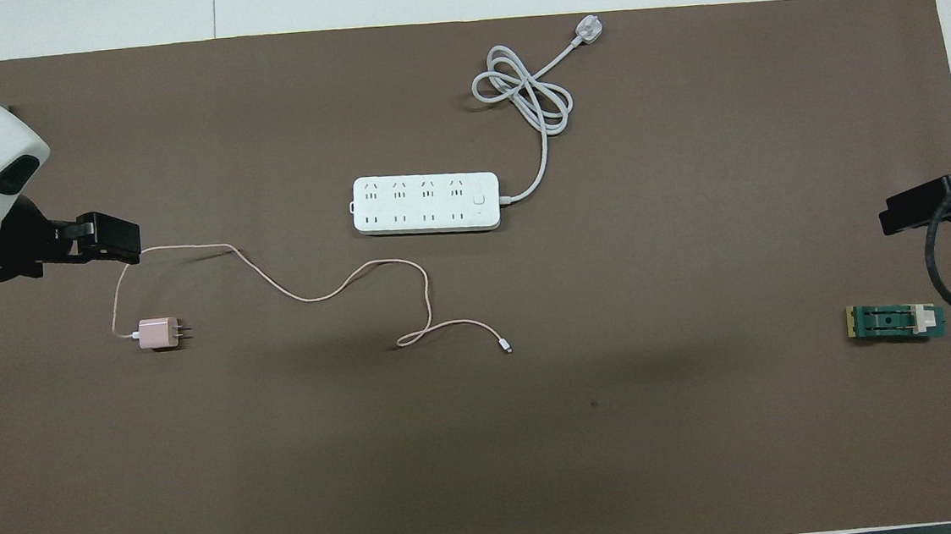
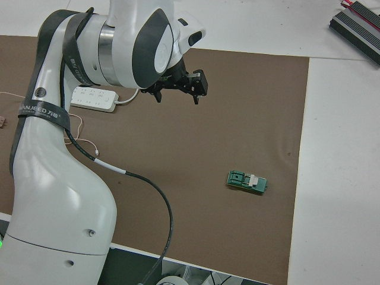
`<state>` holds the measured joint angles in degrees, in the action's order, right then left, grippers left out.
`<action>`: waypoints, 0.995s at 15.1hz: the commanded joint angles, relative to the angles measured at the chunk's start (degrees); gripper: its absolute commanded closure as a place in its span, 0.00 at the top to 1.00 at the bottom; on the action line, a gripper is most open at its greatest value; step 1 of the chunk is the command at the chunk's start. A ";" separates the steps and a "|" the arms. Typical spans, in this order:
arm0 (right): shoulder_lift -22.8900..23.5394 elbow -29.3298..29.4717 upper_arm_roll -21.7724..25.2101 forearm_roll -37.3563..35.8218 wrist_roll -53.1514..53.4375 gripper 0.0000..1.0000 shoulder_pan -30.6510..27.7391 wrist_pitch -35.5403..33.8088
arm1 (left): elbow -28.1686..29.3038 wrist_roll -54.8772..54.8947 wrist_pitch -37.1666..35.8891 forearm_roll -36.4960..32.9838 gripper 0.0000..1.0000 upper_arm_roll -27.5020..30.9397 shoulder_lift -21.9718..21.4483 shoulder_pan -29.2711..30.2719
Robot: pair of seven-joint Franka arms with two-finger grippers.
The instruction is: Unplug charger and place it aside
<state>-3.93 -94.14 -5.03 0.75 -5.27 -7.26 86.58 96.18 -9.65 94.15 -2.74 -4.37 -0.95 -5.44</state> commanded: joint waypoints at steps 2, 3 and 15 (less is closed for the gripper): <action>-0.20 0.36 -0.95 0.04 0.87 1.00 -1.00 -0.71 | -1.00 0.60 -1.25 -0.87 1.00 0.42 0.25 -0.01; -0.20 0.36 -0.95 0.04 0.87 1.00 -1.00 -0.71 | -1.00 0.59 -1.42 -0.69 1.00 0.68 0.25 -0.01; -0.20 0.36 -0.95 0.04 0.79 1.00 -1.09 -0.80 | -1.00 3.76 -1.25 1.60 1.00 1.03 0.16 1.40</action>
